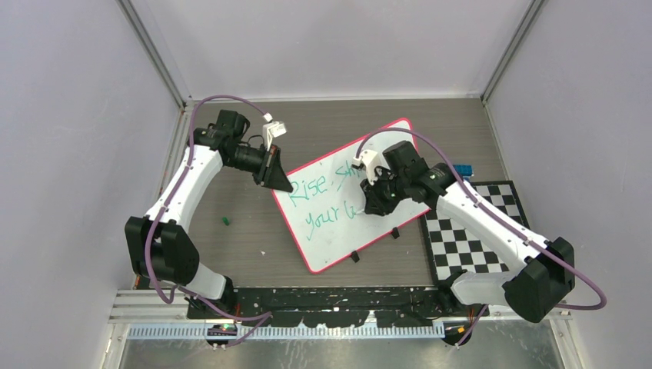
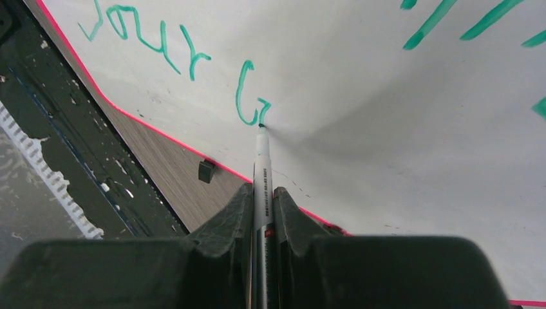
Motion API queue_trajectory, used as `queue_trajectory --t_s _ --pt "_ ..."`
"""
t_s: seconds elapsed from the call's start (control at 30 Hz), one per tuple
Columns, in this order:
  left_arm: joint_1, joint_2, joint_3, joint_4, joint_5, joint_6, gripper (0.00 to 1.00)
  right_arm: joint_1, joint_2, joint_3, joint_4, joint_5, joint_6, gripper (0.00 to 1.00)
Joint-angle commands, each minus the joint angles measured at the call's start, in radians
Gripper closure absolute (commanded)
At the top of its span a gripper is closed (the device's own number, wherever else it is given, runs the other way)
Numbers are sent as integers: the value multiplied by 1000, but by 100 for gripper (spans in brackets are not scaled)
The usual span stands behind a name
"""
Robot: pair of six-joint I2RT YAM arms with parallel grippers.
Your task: Write a sentence on the whiteboard
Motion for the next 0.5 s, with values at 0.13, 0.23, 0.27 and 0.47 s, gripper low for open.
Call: queue_trajectory --t_s 0.13,0.23,0.27,0.47 --pt "-40 24 -11 -13 -32 42 100 -5 -26 19 -1 49 -41 100" --pt "-40 23 -11 -15 -32 40 100 -5 -28 65 -24 34 -39 100" --pt "-40 23 -11 -15 -32 40 100 -4 -27 80 -31 24 -36 100" --pt "-40 22 -13 -14 -32 41 100 -5 -17 123 -43 -6 -27 100"
